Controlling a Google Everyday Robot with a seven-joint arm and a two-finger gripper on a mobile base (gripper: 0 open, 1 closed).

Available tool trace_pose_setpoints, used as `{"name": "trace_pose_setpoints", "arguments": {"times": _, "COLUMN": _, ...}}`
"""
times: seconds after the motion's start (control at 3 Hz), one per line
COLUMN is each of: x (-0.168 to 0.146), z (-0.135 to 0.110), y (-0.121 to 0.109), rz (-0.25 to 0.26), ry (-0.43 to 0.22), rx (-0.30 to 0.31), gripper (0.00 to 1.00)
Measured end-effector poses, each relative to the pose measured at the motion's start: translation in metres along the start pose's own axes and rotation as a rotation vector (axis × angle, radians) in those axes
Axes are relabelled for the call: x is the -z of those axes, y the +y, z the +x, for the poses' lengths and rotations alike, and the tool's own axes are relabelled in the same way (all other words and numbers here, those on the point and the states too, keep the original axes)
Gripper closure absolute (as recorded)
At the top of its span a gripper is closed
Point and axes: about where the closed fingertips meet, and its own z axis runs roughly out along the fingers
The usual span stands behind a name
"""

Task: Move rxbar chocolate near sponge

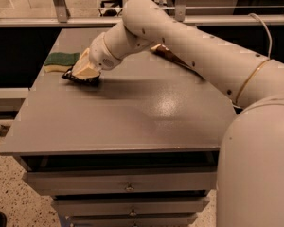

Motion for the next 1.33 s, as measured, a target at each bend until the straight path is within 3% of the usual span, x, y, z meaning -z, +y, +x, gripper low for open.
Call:
{"name": "trace_pose_setpoints", "arguments": {"times": 1.0, "x": -0.018, "z": -0.001, "y": -0.022, "rz": 0.019, "ry": 0.011, "rx": 0.018, "gripper": 0.04}}
{"name": "trace_pose_setpoints", "arguments": {"times": 1.33, "x": 0.004, "z": -0.008, "y": -0.021, "rz": 0.049, "ry": -0.005, "rx": 0.023, "gripper": 0.0}}
